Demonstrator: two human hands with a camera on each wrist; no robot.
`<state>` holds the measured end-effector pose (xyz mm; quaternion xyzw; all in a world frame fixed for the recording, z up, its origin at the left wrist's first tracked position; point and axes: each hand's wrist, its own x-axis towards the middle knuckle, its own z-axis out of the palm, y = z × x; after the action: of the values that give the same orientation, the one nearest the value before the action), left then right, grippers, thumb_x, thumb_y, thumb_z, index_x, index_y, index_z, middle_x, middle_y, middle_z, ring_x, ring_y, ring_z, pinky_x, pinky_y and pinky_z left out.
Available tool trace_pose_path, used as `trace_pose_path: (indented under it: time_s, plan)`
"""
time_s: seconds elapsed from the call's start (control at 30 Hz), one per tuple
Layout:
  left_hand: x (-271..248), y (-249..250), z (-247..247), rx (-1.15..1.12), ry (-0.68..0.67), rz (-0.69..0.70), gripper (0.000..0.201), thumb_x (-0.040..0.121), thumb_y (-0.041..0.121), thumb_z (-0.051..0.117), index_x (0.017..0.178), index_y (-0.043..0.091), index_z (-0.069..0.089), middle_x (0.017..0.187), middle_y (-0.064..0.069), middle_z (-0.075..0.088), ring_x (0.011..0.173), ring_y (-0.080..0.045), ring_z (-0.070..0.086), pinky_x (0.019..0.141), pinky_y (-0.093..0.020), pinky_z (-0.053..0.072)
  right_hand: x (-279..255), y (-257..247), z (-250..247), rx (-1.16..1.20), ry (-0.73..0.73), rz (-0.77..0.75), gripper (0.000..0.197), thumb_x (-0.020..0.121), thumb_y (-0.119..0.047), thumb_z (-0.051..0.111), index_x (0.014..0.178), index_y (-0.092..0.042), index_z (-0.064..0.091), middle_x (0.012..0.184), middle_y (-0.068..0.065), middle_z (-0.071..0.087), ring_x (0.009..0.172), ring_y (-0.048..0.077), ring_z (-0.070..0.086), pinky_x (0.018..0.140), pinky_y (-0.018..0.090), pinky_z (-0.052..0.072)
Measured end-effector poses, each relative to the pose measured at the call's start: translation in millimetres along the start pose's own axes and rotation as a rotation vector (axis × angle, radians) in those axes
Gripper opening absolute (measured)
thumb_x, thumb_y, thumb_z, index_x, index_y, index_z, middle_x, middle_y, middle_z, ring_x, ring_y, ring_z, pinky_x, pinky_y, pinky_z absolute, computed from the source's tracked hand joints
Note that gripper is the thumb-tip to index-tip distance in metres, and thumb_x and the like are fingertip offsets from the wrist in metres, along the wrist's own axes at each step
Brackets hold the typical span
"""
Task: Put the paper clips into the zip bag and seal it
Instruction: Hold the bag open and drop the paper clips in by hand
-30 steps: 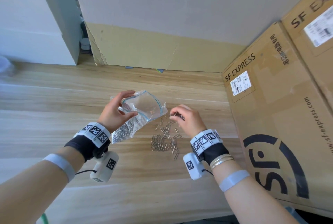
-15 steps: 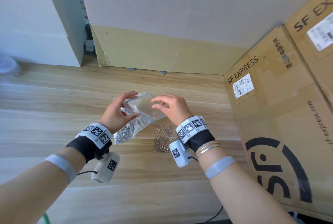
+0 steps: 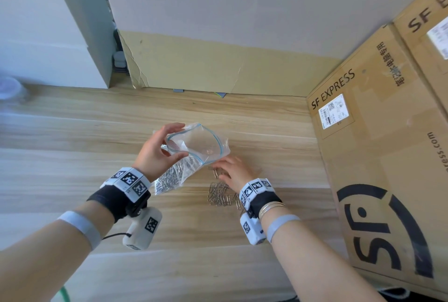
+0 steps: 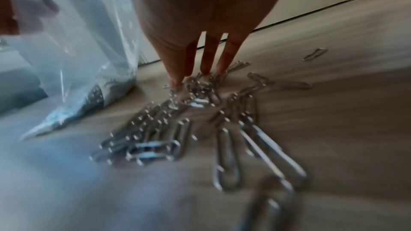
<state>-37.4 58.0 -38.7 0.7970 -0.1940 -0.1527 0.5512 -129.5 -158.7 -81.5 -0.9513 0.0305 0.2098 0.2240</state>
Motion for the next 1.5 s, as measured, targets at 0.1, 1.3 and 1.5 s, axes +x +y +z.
trace_pose_path:
  time_s: [0.1, 1.3, 1.5]
  plan:
    - [1.2, -0.4, -1.1, -0.003, 0.004, -0.020, 0.065, 0.071, 0.009, 0.076, 0.106, 0.052, 0.042, 0.104, 0.035, 0.053, 0.084, 0.009, 0.052, 0.063, -0.012, 0.046, -7.4, 8.7, 2.9, -0.044, -0.028, 0.017, 0.025, 0.089, -0.017, 0.053, 0.114, -0.017, 0.057, 0.129, 0.001, 0.051, 0.121, 0.021, 0.040, 0.105, 0.037, 0.032]
    - [3.6, 4.1, 4.3, 0.002, -0.027, -0.018, 0.067, 0.070, 0.007, 0.075, 0.108, 0.050, 0.040, 0.109, 0.031, 0.049, 0.084, 0.009, 0.051, 0.066, -0.026, 0.049, -35.9, 28.0, 21.0, 0.091, -0.033, 0.045, 0.043, 0.069, -0.027, 0.075, 0.110, -0.028, 0.060, 0.133, -0.001, 0.039, 0.122, 0.020, 0.035, 0.103, 0.029, 0.025]
    - [3.3, 2.4, 6.0, -0.004, -0.027, -0.013, 0.062, 0.071, 0.007, 0.075, 0.115, 0.038, 0.044, 0.109, 0.030, 0.049, 0.085, 0.006, 0.052, 0.066, -0.029, 0.049, -35.9, 28.6, 31.1, 0.191, 0.098, 0.019, 0.016, 0.075, -0.011, 0.069, 0.091, -0.010, 0.066, 0.104, 0.008, 0.056, 0.096, 0.023, 0.055, 0.080, 0.021, 0.037]
